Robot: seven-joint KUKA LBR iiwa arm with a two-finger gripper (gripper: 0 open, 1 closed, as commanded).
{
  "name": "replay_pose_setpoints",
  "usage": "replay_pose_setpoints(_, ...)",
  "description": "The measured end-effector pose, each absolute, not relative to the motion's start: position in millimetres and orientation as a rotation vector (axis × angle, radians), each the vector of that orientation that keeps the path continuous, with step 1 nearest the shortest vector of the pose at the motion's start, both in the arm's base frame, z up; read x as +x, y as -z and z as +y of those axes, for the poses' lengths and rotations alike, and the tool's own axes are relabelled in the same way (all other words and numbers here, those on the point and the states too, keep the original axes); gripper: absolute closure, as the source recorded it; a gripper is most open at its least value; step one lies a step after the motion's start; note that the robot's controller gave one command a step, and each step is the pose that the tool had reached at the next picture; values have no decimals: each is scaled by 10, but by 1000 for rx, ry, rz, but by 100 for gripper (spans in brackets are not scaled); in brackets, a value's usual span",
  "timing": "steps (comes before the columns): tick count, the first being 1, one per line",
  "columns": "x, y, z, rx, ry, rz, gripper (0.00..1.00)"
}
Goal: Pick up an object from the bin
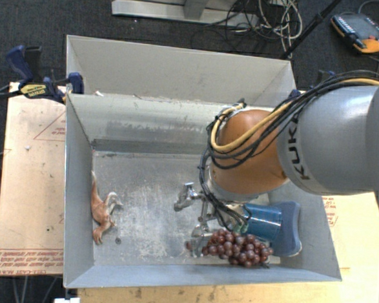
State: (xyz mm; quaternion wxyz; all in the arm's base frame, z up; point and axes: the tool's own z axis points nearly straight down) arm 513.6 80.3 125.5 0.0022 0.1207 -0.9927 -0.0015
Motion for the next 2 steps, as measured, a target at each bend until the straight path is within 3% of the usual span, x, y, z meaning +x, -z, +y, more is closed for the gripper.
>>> replay_pose_setpoints(1,5260,-1397,497,573,-3,-3095,0)
replay_pose_setpoints(2,5244,-1265,421,417,2,-3114,0)
